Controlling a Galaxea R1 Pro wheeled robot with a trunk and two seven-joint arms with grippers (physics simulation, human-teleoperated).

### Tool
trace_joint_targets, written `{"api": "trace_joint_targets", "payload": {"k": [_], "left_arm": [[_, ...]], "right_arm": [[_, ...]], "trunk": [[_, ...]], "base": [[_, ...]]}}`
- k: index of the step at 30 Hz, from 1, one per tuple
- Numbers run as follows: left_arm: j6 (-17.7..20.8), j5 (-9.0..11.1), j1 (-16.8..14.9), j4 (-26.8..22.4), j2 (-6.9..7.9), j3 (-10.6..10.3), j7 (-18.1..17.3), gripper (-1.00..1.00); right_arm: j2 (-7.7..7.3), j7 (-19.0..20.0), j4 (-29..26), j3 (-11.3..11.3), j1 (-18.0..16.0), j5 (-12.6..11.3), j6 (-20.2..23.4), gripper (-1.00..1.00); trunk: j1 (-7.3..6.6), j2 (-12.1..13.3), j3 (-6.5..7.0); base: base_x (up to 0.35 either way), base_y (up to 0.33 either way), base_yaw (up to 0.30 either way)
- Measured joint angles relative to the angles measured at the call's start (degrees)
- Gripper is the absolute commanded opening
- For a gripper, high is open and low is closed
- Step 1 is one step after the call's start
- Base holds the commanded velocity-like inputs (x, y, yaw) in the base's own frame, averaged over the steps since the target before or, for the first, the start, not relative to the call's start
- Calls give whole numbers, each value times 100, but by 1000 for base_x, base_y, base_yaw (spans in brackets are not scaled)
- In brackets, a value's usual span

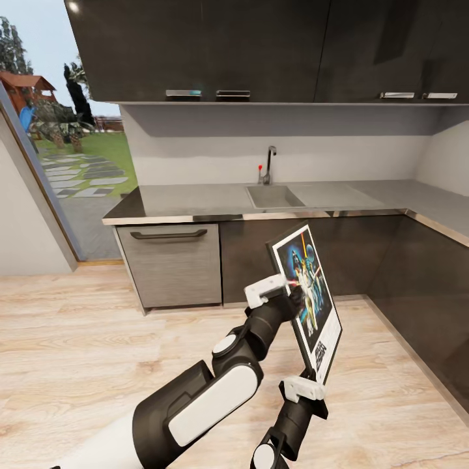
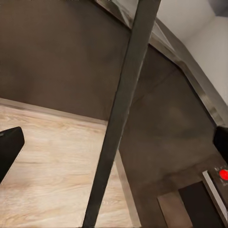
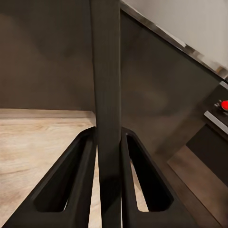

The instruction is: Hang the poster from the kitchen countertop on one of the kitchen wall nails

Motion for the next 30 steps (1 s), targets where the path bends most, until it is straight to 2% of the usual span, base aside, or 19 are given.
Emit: {"api": "trace_joint_targets", "payload": {"k": [5,7,9,18,21,23,26,29,30], "left_arm": [[2,25,0,-10,245,-4,-34,100],[3,37,0,-28,374,-9,-64,100],[3,42,0,-34,417,-16,-85,100],[4,46,0,-40,455,-37,-117,100],[4,47,0,-41,457,-37,-214,100],[5,47,0,-41,459,-33,-252,100],[6,50,0,-41,508,-14,-344,100],[9,59,1,-36,896,-10,-877,100],[9,111,8,-31,1114,-10,-1227,100]], "right_arm": [[-4,0,0,-14,-2,-44,-6,-100],[-17,4,3,-26,-15,-206,-12,-100],[-27,7,6,-31,-33,-336,-14,-100],[-49,23,148,-69,-237,-471,-16,-100],[-52,44,346,-272,-384,-488,-23,-100],[-55,75,415,-332,-426,-493,-28,-100],[-82,305,485,-433,-470,-509,-38,-100],[-181,860,519,-917,-491,-576,-163,-100],[-203,1118,522,-1148,-495,-590,-250,-100]], "trunk": [[0,0,0],[0,0,0],[0,0,0],[0,0,0],[0,0,0],[0,0,0],[0,0,0],[0,0,0],[0,0,0]], "base": [[0,0,0],[0,0,0],[0,0,0],[0,0,0],[0,0,0],[0,0,0],[0,0,0],[0,0,0],[0,0,0]]}}
